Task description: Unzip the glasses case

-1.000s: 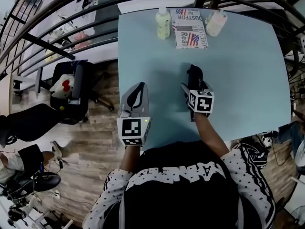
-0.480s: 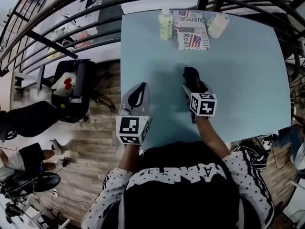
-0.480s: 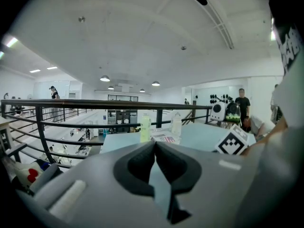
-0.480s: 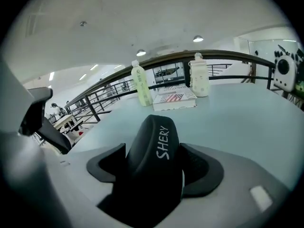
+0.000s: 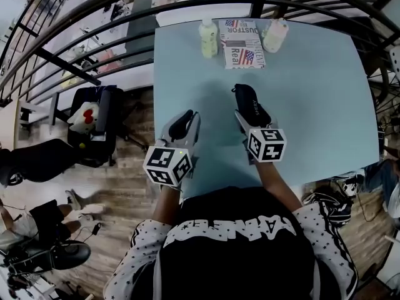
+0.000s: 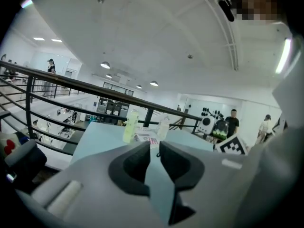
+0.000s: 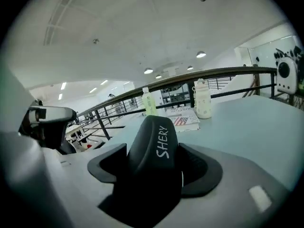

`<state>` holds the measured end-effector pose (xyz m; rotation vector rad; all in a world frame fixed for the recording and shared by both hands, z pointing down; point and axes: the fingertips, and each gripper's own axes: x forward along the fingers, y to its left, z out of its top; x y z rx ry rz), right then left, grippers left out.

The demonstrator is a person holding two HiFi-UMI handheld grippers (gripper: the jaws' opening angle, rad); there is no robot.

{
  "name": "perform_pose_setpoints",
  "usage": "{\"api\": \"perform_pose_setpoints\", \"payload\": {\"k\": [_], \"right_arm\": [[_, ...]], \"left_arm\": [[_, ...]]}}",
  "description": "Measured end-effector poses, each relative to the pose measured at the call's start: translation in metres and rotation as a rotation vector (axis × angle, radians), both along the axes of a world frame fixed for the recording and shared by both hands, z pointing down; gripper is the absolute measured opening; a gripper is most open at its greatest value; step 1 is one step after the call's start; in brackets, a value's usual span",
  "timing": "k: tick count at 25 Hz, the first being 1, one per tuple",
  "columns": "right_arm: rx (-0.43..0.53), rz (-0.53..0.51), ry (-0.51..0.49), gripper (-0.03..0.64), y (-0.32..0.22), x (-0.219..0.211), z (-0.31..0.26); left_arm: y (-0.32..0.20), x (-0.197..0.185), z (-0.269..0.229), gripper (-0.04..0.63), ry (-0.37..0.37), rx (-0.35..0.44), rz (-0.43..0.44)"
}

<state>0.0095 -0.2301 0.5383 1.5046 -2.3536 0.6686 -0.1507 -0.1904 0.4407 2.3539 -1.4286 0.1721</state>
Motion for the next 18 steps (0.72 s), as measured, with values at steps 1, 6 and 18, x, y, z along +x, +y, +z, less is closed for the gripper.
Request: {"api": "perform_pose_setpoints", "payload": {"k": [1, 6, 18], "right_arm": [[0.020, 0.002, -0.021, 0.348, 0.001, 0.001, -0.008], [0.110, -0.009, -0.089, 0.347, 0.012, 0.005, -0.042], [0.405, -0.123, -0.174, 0.347, 0.046, 0.004, -0.118]], "left_arm": [[0.000, 0.006, -0.001, 0.000, 0.002, -0.003, 0.019], [0.002, 0.035, -0.012, 0.000, 0.003, 0.009, 0.103], [0.020, 0.098, -0.053, 0.000, 0.157, 0.007, 0.291]]}}
